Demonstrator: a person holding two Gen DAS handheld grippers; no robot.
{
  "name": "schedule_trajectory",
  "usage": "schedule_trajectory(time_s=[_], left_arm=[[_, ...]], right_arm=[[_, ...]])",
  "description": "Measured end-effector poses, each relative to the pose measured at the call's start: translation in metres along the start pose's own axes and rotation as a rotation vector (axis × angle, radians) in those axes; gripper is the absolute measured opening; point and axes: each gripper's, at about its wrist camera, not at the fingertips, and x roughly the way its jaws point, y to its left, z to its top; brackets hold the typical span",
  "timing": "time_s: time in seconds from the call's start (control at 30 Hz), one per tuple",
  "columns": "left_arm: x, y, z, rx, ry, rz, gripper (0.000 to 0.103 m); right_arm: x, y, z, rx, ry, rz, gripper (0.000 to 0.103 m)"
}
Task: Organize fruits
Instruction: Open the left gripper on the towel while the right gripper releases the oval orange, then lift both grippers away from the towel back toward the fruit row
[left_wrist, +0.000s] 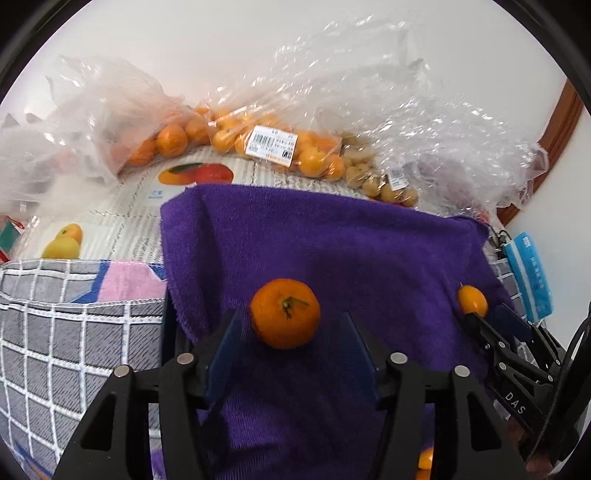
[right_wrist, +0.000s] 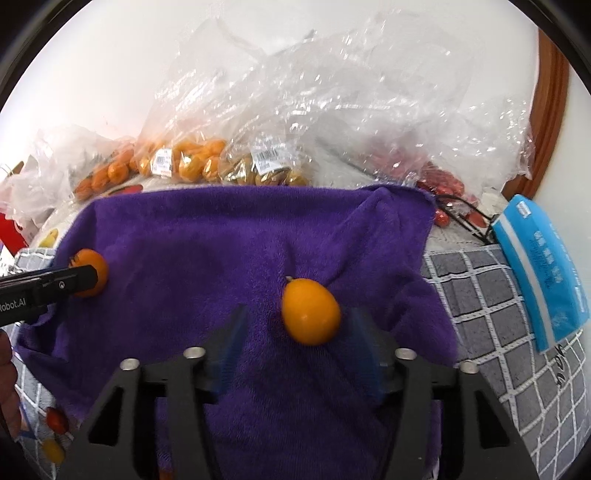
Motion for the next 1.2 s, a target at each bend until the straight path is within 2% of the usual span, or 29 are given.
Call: schedule_trajectory(time_s=[0.2,0.37,0.47,0.53,0.63,0.77,0.97,1.07,1.2], left_arm=[[-0.041,-0.008,-0.013,0.02,-0.045,0.016,0.06],[-0.086,-0.008,-0.033,-0.005,-0.114,0.013,0.06],[-0.107,-0.007,-0.046,-0.001,-0.134,0.006,0.06],[-0.121,-0.006,-0.057,0.007,-0.159,0.022,0.06],[-0.137,-0.004,-0.075,0.02,-0.178,0.068,0.06],[-0.151,0.0,-0.098,0.012,-0.171,0.048,0.059],[-0.165,0.007,-0.127,-0.007,-0.206,0.082,0.059],[-0.163,0.01,-0.136,0.004,-0.183,0.085,0.059],[-0.156,0.018,-0.151,0.017,-0.165,0.129,0.059]], right_arm=[[-0.037,0.002,-0.005,0.029,-0.015,-0.002,0.066],[-0.086,0.012,-0.017,0.013,-0.076,-0.007,0.066],[-0.109,0.015,-0.026,0.014,-0.082,0.014,0.066],[-0.124,0.017,-0.034,0.011,-0.083,0.031,0.066],[-0.146,0.02,-0.049,0.008,-0.11,-0.003,0.066],[-0.165,0.019,-0.065,0.029,-0.121,-0.001,0.066],[-0.18,0.018,-0.088,0.046,-0.081,0.032,0.066],[-0.183,0.019,-0.1,0.045,-0.083,0.03,0.066],[-0.177,0.017,-0.112,0.076,-0.05,0.065,0.066]])
